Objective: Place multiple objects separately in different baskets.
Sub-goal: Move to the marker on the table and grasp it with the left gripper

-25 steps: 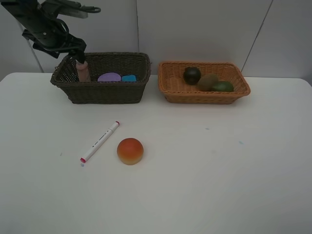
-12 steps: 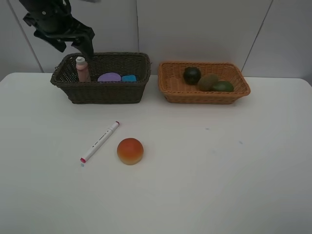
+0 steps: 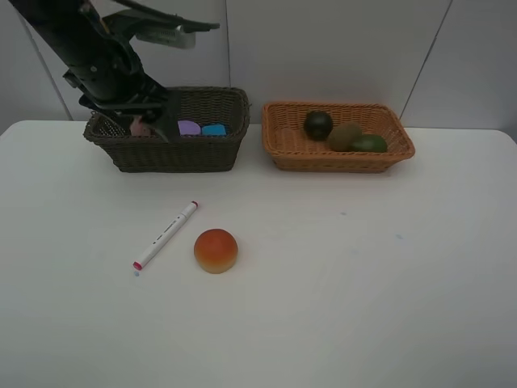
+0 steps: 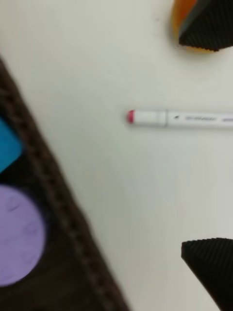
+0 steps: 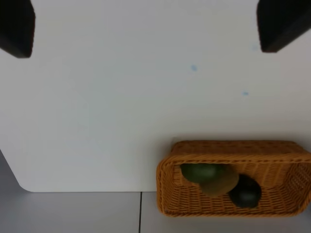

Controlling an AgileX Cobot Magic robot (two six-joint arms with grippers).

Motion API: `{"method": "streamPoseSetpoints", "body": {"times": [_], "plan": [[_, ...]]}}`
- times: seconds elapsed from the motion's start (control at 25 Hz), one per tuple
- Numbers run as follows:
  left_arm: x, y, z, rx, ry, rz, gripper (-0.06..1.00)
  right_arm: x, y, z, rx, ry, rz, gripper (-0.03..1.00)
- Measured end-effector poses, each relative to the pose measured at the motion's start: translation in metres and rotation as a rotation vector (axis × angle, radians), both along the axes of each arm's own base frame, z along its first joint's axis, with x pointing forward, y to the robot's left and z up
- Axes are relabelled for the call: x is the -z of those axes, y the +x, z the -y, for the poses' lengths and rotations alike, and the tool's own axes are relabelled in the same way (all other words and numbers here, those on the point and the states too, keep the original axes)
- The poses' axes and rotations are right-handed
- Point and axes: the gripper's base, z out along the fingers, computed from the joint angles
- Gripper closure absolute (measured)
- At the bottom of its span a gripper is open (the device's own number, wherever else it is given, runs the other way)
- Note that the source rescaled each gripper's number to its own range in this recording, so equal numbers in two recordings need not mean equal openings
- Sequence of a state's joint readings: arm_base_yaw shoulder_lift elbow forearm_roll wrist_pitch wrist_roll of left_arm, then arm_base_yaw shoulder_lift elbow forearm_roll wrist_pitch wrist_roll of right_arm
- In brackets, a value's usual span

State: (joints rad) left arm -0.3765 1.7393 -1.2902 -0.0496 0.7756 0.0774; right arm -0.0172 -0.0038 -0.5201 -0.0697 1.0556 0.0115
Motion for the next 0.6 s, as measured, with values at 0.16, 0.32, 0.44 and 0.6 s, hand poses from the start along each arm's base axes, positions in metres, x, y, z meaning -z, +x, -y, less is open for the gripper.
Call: {"method": "streamPoseSetpoints", "body": {"times": [0.16, 0.32, 0.44, 0.6], "plan": [[0.021, -0.016, 0.005, 0.01, 0.006, -0.063, -0.05, 0.0, 0.0, 0.0, 0.0, 0.0, 0.0, -0.03], [0.036, -0.026, 0.008, 0.022, 0.014, -0.087, -0.05, 0.0, 0.0, 0.0, 0.0, 0.0, 0.0, -0.03], [0.046, -0.028, 0.01, 0.023, 0.021, -0.107, -0.05, 0.0, 0.0, 0.0, 0.0, 0.0, 0.0, -0.03], [0.072, -0.026, 0.012, 0.021, 0.047, -0.166, -0.05, 0.0, 0.0, 0.0, 0.0, 0.0, 0.0, -0.03]]}}
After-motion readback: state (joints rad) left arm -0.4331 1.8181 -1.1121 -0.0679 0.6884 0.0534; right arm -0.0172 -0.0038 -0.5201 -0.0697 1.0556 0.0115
